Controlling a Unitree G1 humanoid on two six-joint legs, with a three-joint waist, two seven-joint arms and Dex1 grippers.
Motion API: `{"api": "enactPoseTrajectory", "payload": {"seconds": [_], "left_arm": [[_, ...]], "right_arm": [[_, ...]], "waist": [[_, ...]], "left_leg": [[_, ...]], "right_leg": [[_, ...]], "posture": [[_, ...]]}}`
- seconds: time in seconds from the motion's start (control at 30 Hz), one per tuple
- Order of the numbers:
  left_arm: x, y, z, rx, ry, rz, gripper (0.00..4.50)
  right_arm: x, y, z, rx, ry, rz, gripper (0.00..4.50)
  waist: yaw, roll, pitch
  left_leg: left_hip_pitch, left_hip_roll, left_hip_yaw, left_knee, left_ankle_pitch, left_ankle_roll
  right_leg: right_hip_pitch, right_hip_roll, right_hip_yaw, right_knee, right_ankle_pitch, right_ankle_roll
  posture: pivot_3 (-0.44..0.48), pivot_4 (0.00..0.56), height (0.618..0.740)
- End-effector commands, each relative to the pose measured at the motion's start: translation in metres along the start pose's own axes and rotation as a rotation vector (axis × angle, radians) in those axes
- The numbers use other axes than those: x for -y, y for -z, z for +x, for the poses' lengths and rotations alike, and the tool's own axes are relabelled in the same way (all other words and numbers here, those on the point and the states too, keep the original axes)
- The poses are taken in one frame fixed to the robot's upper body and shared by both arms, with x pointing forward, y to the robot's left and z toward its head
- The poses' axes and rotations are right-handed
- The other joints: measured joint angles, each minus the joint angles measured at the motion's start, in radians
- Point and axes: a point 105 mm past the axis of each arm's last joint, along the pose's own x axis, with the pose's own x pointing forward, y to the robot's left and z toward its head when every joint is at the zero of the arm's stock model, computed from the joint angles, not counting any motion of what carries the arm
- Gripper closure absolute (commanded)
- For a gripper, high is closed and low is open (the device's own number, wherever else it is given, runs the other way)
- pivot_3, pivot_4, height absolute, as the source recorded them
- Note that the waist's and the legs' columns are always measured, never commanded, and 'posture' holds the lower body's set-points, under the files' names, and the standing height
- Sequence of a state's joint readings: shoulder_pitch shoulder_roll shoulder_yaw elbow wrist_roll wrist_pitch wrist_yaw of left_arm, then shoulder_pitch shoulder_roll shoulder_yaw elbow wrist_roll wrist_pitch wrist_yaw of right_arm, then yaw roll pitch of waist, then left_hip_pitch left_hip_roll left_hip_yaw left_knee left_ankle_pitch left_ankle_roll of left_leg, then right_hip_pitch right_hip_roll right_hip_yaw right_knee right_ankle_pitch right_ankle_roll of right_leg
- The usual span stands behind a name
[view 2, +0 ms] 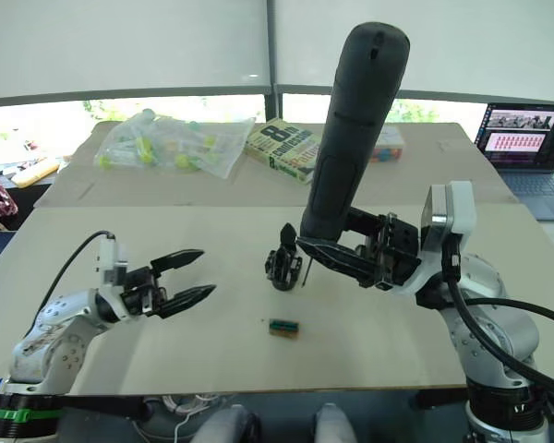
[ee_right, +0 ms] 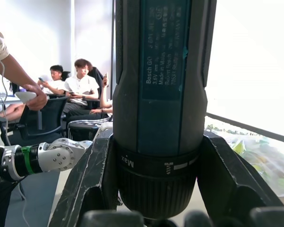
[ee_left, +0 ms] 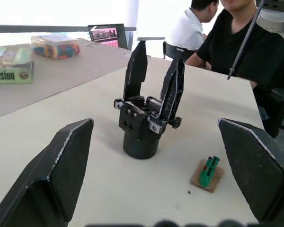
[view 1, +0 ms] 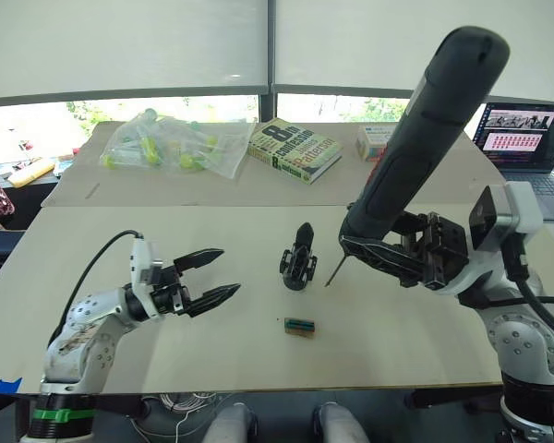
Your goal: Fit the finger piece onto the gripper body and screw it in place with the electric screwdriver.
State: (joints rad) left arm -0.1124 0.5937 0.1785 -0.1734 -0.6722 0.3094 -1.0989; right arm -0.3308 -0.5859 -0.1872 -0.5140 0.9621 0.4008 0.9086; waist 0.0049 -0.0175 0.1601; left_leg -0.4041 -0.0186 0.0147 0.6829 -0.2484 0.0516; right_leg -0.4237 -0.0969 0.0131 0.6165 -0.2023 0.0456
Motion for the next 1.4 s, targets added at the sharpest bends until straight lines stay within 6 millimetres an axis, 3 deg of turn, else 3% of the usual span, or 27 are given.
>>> {"api": "enactPoseTrajectory", "payload": {"seconds": [0.03,0.23,0.33,0.77,1.0,1.2,1.4], "left_arm": [[0.006,-0.004,-0.005,-0.025,0.021,0.020,0.05],[0.000,0.015,-0.010,-0.104,-0.028,0.097,0.05],[-0.001,0.005,0.011,-0.050,-0.010,0.134,0.05],[-0.012,0.052,0.088,-0.232,0.091,0.142,0.05],[-0.017,0.072,0.108,-0.302,0.096,0.134,0.05],[-0.013,0.074,0.128,-0.288,0.118,0.129,0.05],[-0.010,0.078,0.135,-0.293,0.142,0.125,0.05]], "right_arm": [[-0.005,-0.022,0.005,0.055,-0.032,-0.069,2.60],[-0.005,-0.022,0.005,0.056,-0.044,-0.067,2.60],[-0.005,-0.022,0.003,0.051,-0.046,-0.065,2.60],[-0.005,-0.019,0.008,0.036,-0.082,-0.060,2.60],[-0.004,-0.018,0.008,0.026,-0.073,-0.071,2.60],[-0.004,-0.015,0.004,0.018,-0.066,-0.071,2.60],[-0.005,-0.014,0.001,0.010,-0.058,-0.076,2.60]], "waist": [[0.000,0.000,0.000],[0.005,0.000,0.000],[0.011,0.000,0.000],[0.005,-0.001,0.001],[0.006,-0.001,0.001],[0.007,-0.002,0.001],[0.007,-0.002,0.001]], "left_leg": [[0.000,0.000,0.000,0.000,0.000,0.000],[0.000,0.000,0.000,0.000,0.000,0.000],[-0.001,0.000,0.000,0.000,0.000,0.000],[-0.001,-0.001,0.000,0.000,0.000,0.000],[-0.002,-0.001,0.000,0.000,0.000,0.000],[-0.002,-0.001,0.000,0.000,0.000,0.000],[-0.002,-0.001,0.000,0.000,0.000,0.000]], "right_leg": [[0.000,0.000,0.000,0.000,0.000,0.000],[0.000,0.000,0.000,-0.001,0.000,-0.001],[0.001,-0.001,0.000,-0.002,0.000,-0.001],[0.000,0.001,0.000,-0.002,0.001,0.000],[0.000,0.001,0.000,-0.002,0.001,0.000],[0.000,0.001,0.000,-0.002,0.001,0.000],[0.000,0.001,0.000,-0.002,0.001,0.001]], "posture": [[0.000,0.150,0.740],[0.000,0.150,0.740],[0.000,0.150,0.740],[0.000,0.150,0.740],[0.000,0.150,0.740],[0.000,0.150,0.740],[0.000,0.150,0.740]]}}
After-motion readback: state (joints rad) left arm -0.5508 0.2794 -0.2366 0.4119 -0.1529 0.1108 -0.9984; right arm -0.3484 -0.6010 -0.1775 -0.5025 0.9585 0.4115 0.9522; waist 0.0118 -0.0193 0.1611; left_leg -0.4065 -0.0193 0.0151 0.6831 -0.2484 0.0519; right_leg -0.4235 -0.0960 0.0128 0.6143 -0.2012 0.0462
